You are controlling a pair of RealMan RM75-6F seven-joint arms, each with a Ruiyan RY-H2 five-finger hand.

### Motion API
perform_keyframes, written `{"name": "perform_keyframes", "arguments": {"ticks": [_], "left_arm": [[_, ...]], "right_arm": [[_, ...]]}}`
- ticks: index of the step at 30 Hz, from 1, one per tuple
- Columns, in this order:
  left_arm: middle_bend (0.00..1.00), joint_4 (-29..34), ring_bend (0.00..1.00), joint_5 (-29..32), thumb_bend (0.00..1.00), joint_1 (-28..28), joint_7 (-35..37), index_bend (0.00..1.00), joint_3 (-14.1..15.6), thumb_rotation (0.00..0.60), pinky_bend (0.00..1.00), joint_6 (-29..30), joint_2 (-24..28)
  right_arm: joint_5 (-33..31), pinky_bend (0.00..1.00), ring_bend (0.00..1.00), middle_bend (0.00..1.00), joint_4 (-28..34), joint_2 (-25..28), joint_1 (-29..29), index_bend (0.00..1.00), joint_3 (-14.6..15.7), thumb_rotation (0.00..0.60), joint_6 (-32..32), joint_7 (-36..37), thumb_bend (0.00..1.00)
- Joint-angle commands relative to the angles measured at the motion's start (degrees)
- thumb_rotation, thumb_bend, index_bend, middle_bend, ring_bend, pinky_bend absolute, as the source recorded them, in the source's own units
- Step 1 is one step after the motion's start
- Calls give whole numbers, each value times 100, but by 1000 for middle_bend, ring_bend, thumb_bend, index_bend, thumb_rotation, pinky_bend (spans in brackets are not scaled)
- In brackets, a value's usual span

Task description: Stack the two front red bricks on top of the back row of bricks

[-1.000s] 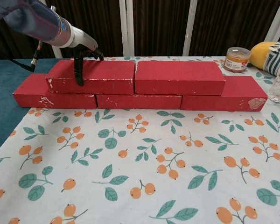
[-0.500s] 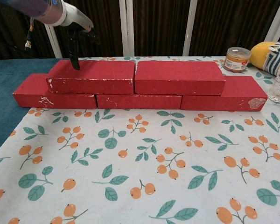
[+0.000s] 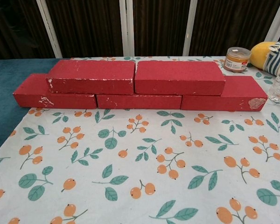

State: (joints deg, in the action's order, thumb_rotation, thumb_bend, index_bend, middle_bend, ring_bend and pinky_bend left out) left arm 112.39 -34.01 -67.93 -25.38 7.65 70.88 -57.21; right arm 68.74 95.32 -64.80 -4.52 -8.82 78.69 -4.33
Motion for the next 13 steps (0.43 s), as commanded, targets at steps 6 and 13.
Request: {"name": "perform_keyframes", "arguments": {"ticks": [6, 13], "left_arm": [[44, -548, 0, -3397, 0, 3560, 1205, 31, 1079, 600, 153, 3142, -556], [44, -1568, 0, -3923, 0, 4512, 1565, 46, 867, 600, 145, 3476, -1289]], "right_arm": [[334, 0, 0, 0, -53, -55, -33, 0, 150, 600, 51, -88, 106], [588, 0, 0, 0, -135, -140, -21, 0, 189, 600, 243, -156, 107]]}}
